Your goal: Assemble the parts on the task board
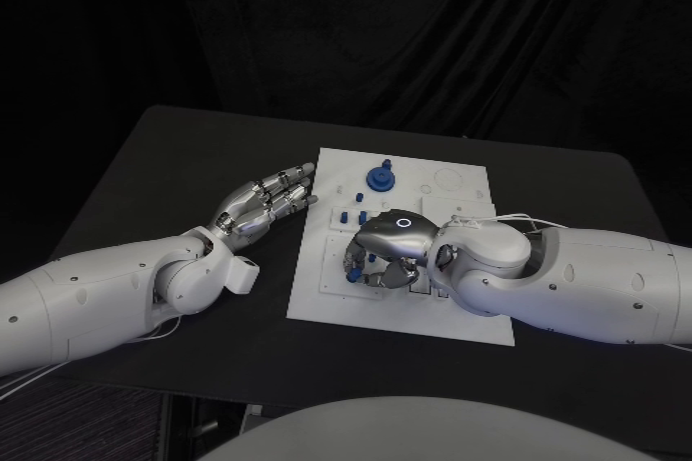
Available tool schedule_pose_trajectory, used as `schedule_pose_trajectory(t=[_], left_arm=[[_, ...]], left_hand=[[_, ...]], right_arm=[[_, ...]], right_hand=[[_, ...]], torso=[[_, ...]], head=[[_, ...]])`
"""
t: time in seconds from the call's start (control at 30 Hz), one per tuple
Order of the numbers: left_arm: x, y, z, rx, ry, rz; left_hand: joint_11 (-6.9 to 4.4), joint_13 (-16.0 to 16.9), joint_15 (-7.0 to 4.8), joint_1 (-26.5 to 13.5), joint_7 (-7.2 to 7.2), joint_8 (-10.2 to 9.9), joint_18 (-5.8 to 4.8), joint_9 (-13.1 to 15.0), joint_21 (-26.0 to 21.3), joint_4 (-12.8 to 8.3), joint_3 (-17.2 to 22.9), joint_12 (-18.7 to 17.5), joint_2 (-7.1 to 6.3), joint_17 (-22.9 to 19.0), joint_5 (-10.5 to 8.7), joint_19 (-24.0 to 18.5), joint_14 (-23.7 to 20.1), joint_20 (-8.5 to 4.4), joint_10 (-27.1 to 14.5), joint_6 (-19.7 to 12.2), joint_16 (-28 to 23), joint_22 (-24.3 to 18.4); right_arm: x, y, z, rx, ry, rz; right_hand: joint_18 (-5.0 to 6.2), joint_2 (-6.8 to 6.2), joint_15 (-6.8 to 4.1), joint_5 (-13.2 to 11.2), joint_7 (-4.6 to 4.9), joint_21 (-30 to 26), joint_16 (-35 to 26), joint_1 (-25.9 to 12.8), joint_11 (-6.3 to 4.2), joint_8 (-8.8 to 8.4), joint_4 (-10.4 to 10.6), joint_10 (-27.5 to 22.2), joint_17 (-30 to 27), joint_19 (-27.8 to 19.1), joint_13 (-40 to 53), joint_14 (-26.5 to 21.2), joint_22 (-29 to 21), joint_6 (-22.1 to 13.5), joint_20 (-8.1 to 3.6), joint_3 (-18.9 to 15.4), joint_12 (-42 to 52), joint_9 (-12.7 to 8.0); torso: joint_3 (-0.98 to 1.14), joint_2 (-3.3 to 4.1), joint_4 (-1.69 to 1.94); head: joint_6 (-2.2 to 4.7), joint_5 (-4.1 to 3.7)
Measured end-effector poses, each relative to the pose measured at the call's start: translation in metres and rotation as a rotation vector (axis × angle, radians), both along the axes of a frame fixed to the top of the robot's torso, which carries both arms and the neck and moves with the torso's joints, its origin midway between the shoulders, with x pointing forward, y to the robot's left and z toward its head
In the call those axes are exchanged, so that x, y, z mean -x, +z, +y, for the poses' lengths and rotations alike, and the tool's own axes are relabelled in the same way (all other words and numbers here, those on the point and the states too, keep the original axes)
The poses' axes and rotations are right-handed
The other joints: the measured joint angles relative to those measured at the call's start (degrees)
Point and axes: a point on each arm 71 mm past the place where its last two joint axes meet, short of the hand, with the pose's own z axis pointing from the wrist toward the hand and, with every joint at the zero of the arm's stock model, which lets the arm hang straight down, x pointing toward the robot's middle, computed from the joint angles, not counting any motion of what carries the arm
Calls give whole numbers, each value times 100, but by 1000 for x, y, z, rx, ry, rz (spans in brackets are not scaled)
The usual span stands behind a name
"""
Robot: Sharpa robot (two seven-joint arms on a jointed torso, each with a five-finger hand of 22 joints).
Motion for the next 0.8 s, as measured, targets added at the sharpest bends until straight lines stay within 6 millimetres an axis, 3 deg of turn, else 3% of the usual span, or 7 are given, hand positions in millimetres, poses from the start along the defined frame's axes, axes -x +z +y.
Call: schedule_pose_trajectory(t=[0.3,0.33,0.37,0.4,0.5,0.67,0.8], left_arm=[[0,-1,0,0,0,2],[0,-1,0,0,0,2],[0,-1,0,0,0,3],[0,-2,1,0,0,3],[0,-2,0,0,0,4],[1,-3,1,0,0,7],[1,-4,1,-1,0,8]], left_hand=[[20,0,21,23,0,0,1,0,0,0,0,0,23,0,0,21,21,21,-21,0,0,0],[20,0,21,23,0,0,1,0,0,0,0,0,23,0,0,21,21,21,-21,0,0,0],[20,0,21,23,0,0,0,0,0,0,0,0,23,0,0,21,21,21,-21,0,0,0],[20,0,21,23,0,0,0,0,0,0,0,0,23,0,0,21,21,21,-21,0,0,0],[20,0,21,23,0,0,0,0,0,0,0,0,23,0,0,21,21,21,-21,0,0,0],[20,0,21,23,0,0,0,0,0,0,0,0,23,0,0,21,21,21,-21,0,0,0],[20,0,21,23,0,0,0,0,0,0,0,0,23,0,0,21,21,21,-21,0,0,0]], right_arm=[[-2,-1,0,0,-3,-2],[-2,-1,0,1,-4,-1],[-2,-2,0,2,-5,0],[-1,-3,-1,4,-6,3],[-1,-5,-2,9,-7,8],[-1,-5,-4,11,-12,8],[0,-4,-8,8,-17,8]], right_hand=[[0,35,44,0,41,-39,-27,-41,62,0,-11,-128,0,-31,-14,0,4,-59,31,10,-101,0],[0,70,95,5,42,-60,-27,-77,94,-7,-24,-220,0,-45,-26,-7,5,-245,45,24,-142,138],[1,95,158,34,16,-127,-67,-158,157,-189,-27,-367,0,-83,-41,-9,5,-563,83,29,-202,627],[0,94,224,55,-13,-195,-112,-219,227,-420,-6,-561,0,-125,-64,-6,4,-915,125,60,-275,703],[0,-8,252,55,-82,-306,-133,-289,321,-739,1,-959,0,-187,-106,-14,4,-1498,187,67,-407,559],[0,-87,252,55,-186,-350,-172,-296,410,-772,-67,-1724,0,-195,-198,-14,4,-2355,195,-39,-565,167],[-1,-87,252,55,-217,-459,-221,-297,426,-795,-46,-1962,0,-258,-213,-14,4,-2903,195,-189,-562,-148]], torso=[[-7,0,5],[-7,0,7],[-7,0,7],[-7,0,7],[-7,0,7],[-7,1,7],[-7,1,7]], head=[[0,-5],[0,-5],[0,-5],[0,-3],[0,2],[0,5],[0,18]])
